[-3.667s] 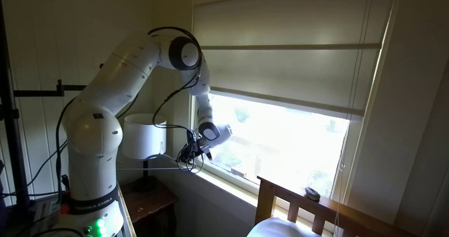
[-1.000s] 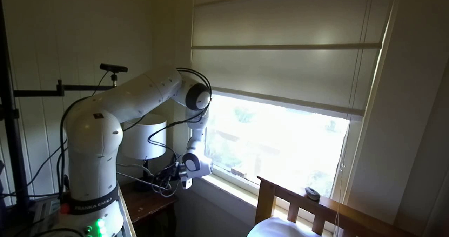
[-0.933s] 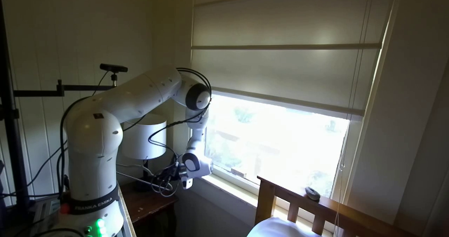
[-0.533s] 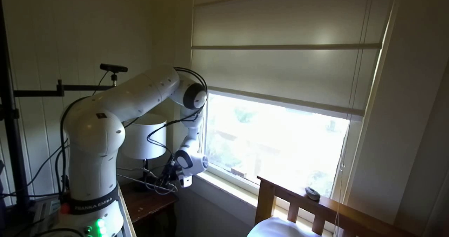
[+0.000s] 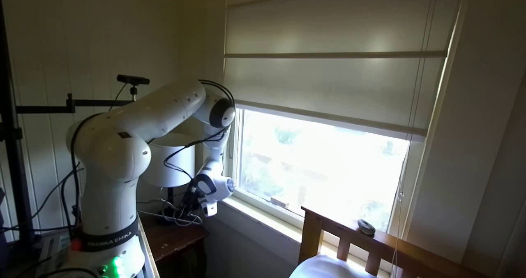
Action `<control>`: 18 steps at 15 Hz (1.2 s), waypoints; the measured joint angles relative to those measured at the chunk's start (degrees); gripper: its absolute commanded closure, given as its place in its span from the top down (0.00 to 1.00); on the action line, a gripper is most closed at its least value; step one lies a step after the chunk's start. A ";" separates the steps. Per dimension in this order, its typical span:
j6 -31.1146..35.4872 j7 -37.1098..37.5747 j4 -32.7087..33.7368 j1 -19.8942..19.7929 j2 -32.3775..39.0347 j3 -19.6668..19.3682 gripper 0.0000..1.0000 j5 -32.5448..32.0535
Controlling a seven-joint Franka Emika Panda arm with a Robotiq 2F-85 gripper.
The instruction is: Remove the coat hanger from the bed and put it on the table on the left
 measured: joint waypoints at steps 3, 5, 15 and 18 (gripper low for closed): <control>-0.04 0.04 3.15 0.83 2.95 0.08 0.01 -0.03; -0.05 0.78 5.44 1.17 5.31 0.18 0.01 -0.02; -0.05 21.03 14.56 7.18 11.49 -1.48 0.01 -2.89; 1.58 27.39 15.17 9.10 11.48 -2.58 0.01 -3.73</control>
